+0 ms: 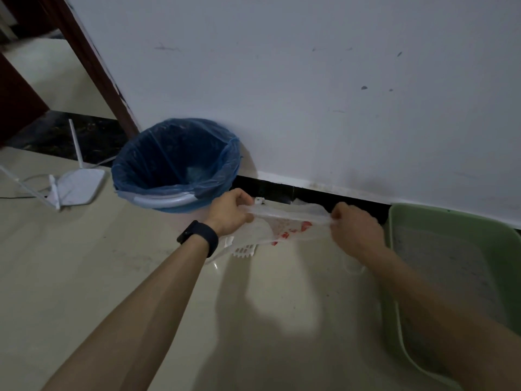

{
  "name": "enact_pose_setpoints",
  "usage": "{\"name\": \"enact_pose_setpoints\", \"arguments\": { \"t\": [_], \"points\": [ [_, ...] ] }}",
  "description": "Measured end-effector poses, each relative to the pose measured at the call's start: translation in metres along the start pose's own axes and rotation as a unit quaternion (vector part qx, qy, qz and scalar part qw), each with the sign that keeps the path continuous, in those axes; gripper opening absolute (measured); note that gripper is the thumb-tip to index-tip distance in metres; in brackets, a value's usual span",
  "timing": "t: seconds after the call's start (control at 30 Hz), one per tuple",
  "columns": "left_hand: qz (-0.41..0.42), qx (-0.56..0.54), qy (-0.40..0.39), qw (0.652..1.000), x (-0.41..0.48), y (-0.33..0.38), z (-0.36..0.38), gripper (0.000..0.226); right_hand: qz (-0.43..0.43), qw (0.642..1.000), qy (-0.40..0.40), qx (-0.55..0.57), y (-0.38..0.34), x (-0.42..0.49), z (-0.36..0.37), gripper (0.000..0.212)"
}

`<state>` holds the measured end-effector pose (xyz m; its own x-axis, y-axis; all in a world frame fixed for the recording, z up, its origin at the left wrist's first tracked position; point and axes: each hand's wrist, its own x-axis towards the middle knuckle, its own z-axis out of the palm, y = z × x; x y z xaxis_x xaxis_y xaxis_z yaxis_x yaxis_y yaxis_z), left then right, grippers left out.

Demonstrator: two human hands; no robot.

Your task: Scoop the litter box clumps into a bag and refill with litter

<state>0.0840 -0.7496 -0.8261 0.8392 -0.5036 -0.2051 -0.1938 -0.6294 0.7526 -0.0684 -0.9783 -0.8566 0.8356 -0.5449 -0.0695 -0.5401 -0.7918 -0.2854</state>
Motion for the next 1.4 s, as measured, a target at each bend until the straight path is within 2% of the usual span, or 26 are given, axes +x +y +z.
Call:
{"name": "enact_pose_setpoints", "arguments": {
  "t": [0.07, 0.13, 0.23, 0.3, 0.4, 0.47, 0.53, 0.57, 0.63, 0.7, 0.73, 0.77, 0.8, 0.83, 0.9, 0.93, 1.0, 1.03, 1.07, 1.13, 1.17, 1.2, 1.23, 1.27, 1.33, 1.4],
  "points": [
    [-0.027, -0.017, -0.045, 0.998, -0.004, -0.012, -0.006, 0.021, 0.026, 0.99, -0.062, 0.123, 0.02, 0.003, -0.006, 0.021],
    [-0.089, -0.091, -0.13, 0.983, -0.006, -0.022, -0.009, 0.03, 0.065, 0.942, -0.142, 0.297, 0.025, -0.004, -0.004, 0.029],
    [-0.186, -0.314, -0.211, 0.907, -0.009, -0.032, -0.013, 0.047, 0.118, 0.869, -0.187, 0.442, 0.019, -0.014, 0.008, 0.033],
    [-0.199, -0.421, -0.19, 0.865, -0.008, -0.037, -0.015, 0.041, 0.138, 0.829, -0.228, 0.492, 0.013, -0.015, 0.011, 0.033],
    [-0.224, -0.499, -0.16, 0.822, -0.015, -0.036, -0.016, 0.036, 0.175, 0.723, -0.291, 0.602, 0.003, -0.008, 0.01, 0.023],
    [-0.228, -0.534, -0.137, 0.802, -0.02, -0.034, -0.018, 0.031, 0.2, 0.656, -0.296, 0.665, -0.007, -0.004, 0.011, 0.018],
    [-0.223, -0.583, -0.131, 0.77, -0.024, -0.033, -0.023, 0.023, 0.221, 0.607, -0.29, 0.706, -0.017, 0.0, 0.017, 0.019],
    [-0.224, -0.606, -0.132, 0.752, -0.026, -0.036, -0.026, 0.029, 0.227, 0.585, -0.288, 0.723, -0.025, -0.001, 0.019, 0.016],
    [-0.228, -0.591, -0.144, 0.76, -0.029, -0.048, -0.032, 0.037, 0.24, 0.52, -0.264, 0.776, -0.038, -0.005, 0.028, 0.012],
    [-0.247, -0.481, -0.095, 0.836, -0.034, -0.067, -0.039, 0.014, 0.252, 0.423, -0.237, 0.838, -0.051, -0.014, 0.043, 0.01],
    [-0.269, -0.434, -0.079, 0.856, -0.038, -0.078, -0.043, 0.019, 0.25, 0.388, -0.229, 0.857, -0.058, -0.021, 0.052, 0.011],
    [-0.291, -0.412, -0.097, 0.858, -0.043, -0.091, -0.048, 0.032, 0.253, 0.372, -0.224, 0.865, -0.064, -0.028, 0.061, 0.017],
    [-0.302, -0.403, -0.134, 0.854, -0.05, -0.103, -0.055, 0.047, 0.263, 0.373, -0.23, 0.86, -0.069, -0.034, 0.07, 0.023],
    [-0.308, -0.384, -0.164, 0.855, -0.056, -0.115, -0.062, 0.056, 0.277, 0.392, -0.246, 0.842, -0.074, -0.04, 0.077, 0.022],
    [-0.32, -0.337, -0.174, 0.868, -0.068, -0.137, -0.068, 0.061, 0.31, 0.42, -0.284, 0.804, -0.083, -0.052, 0.089, 0.024],
    [-0.317, -0.331, -0.15, 0.876, -0.075, -0.148, -0.068, 0.052, 0.324, 0.437, -0.297, 0.784, -0.086, -0.056, 0.098, 0.025],
    [-0.297, -0.342, -0.069, 0.889, -0.09, -0.166, -0.065, 0.018, 0.336, 0.466, -0.326, 0.751, -0.09, -0.064, 0.117, 0.016],
    [-0.297, -0.351, -0.036, 0.887, -0.098, -0.175, -0.063, 0.006, 0.329, 0.466, -0.35, 0.743, -0.094, -0.07, 0.124, 0.017],
    [-0.304, -0.372, -0.013, 0.877, -0.105, -0.184, -0.062, 0.007, 0.324, 0.459, -0.374, 0.738, -0.094, -0.075, 0.134, 0.022],
    [-0.327, -0.439, -0.016, 0.837, -0.12, -0.2, -0.059, 0.011, 0.314, 0.416, -0.405, 0.751, -0.1, -0.084, 0.142, 0.021],
    [-0.339, -0.462, -0.025, 0.819, -0.126, -0.205, -0.057, 0.012, 0.311, 0.411, -0.408, 0.754, -0.104, -0.088, 0.145, 0.015],
    [-0.35, -0.471, -0.029, 0.809, -0.13, -0.208, -0.054, 0.014, 0.317, 0.436, -0.396, 0.743, -0.105, -0.089, 0.152, 0.01],
    [-0.359, -0.469, -0.029, 0.807, -0.132, -0.213, -0.05, 0.016, 0.325, 0.481, -0.381, 0.719, -0.108, -0.089, 0.156, 0.008],
    [-0.36, -0.454, -0.027, 0.814, -0.132, -0.215, -0.046, 0.018, 0.324, 0.548, -0.355, 0.685, -0.11, -0.089, 0.162, 0.016],
    [-0.338, -0.372, -0.021, 0.864, -0.131, -0.216, -0.039, 0.032, 0.27, 0.699, -0.276, 0.603, -0.114, -0.088, 0.172, 0.028],
    [-0.275, -0.186, -0.015, 0.943, -0.129, -0.219, -0.036, 0.059, 0.157, 0.848, -0.162, 0.479, -0.117, -0.091, 0.182, 0.037]
  ]
}}
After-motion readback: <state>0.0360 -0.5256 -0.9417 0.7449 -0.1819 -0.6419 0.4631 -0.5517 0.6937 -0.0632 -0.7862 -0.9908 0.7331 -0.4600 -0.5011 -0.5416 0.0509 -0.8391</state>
